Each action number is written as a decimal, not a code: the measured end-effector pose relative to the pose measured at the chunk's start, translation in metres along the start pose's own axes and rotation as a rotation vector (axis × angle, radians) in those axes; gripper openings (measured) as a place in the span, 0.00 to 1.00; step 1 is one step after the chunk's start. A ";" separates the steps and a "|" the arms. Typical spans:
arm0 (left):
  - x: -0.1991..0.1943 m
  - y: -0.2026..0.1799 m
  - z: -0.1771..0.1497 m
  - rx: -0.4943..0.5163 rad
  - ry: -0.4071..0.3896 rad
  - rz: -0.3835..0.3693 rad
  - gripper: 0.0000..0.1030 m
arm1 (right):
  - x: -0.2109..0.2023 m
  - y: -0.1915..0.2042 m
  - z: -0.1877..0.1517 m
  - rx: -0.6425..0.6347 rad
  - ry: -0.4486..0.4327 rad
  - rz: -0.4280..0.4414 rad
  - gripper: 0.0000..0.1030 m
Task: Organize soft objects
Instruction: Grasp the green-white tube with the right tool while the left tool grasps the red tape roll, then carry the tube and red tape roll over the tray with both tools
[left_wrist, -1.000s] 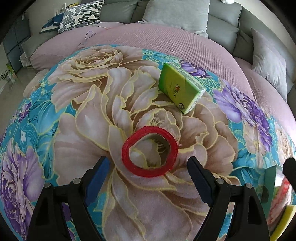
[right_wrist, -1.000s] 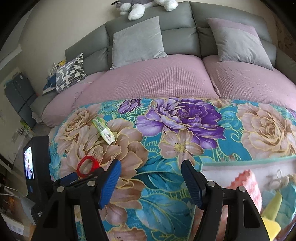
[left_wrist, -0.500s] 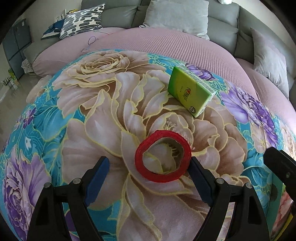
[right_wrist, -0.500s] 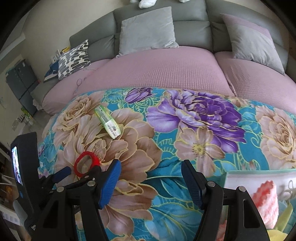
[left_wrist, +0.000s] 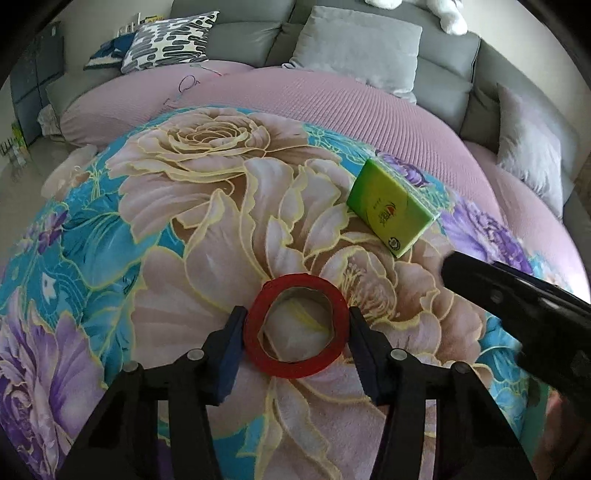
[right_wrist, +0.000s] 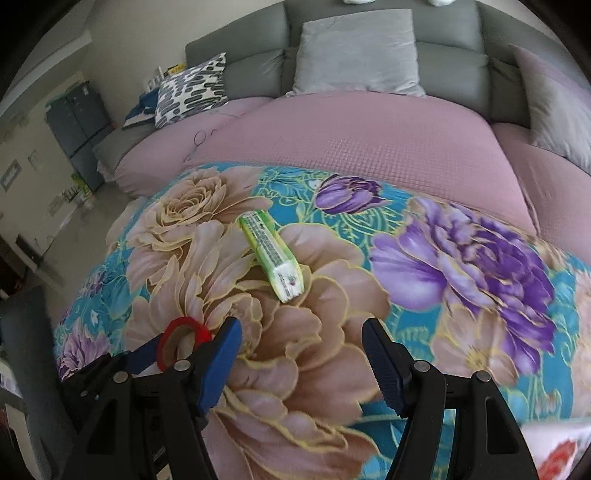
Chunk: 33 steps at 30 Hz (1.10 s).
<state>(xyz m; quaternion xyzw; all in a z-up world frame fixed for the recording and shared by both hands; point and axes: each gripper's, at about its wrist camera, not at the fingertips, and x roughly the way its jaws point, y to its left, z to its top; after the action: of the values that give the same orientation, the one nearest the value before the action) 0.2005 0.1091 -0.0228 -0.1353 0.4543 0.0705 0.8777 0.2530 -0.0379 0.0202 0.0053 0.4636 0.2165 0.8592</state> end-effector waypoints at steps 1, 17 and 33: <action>-0.001 0.002 0.001 -0.012 0.001 -0.004 0.53 | 0.003 0.001 0.003 -0.003 0.004 0.011 0.69; -0.028 0.043 0.010 -0.128 -0.024 0.014 0.53 | 0.059 0.022 0.038 -0.066 0.075 0.044 0.29; -0.060 0.015 0.004 -0.076 -0.075 -0.022 0.53 | -0.033 0.015 0.012 -0.023 -0.044 0.056 0.23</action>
<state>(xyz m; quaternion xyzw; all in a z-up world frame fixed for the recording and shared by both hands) 0.1650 0.1246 0.0261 -0.1709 0.4165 0.0833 0.8890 0.2416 -0.0345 0.0568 0.0132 0.4416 0.2456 0.8628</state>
